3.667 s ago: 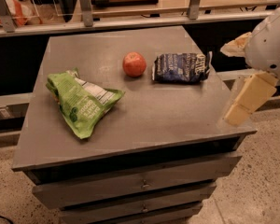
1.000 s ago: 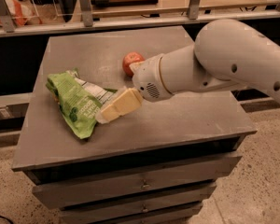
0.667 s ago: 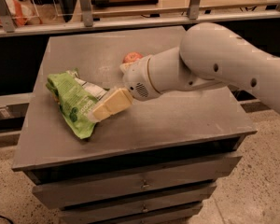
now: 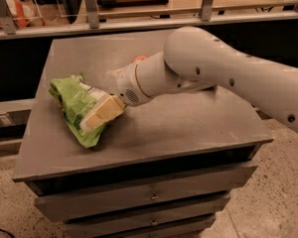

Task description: Pick green rice chip bag

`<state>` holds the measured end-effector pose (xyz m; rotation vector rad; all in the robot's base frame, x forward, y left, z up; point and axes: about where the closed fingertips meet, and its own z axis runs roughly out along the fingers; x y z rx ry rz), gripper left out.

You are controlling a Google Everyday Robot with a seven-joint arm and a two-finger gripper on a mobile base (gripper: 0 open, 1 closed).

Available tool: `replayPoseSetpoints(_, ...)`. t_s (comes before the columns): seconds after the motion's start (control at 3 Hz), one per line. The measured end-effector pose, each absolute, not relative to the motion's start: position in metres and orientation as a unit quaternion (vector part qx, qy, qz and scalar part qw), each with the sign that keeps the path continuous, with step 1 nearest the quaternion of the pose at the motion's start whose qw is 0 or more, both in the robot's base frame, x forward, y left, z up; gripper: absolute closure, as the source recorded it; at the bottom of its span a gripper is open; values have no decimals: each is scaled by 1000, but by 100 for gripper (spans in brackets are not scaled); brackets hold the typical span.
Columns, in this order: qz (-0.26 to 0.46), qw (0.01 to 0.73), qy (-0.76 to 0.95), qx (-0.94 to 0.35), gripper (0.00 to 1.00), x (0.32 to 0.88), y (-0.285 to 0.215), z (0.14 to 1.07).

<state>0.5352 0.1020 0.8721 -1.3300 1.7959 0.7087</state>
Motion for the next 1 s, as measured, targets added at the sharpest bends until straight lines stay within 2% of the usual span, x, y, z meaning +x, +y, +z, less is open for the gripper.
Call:
replayPoseSetpoints(0.67, 278, 365, 702, -544, 0, 542, 126, 855)
replayPoseSetpoints(1.0, 278, 354, 704, -549, 18, 543, 133, 847)
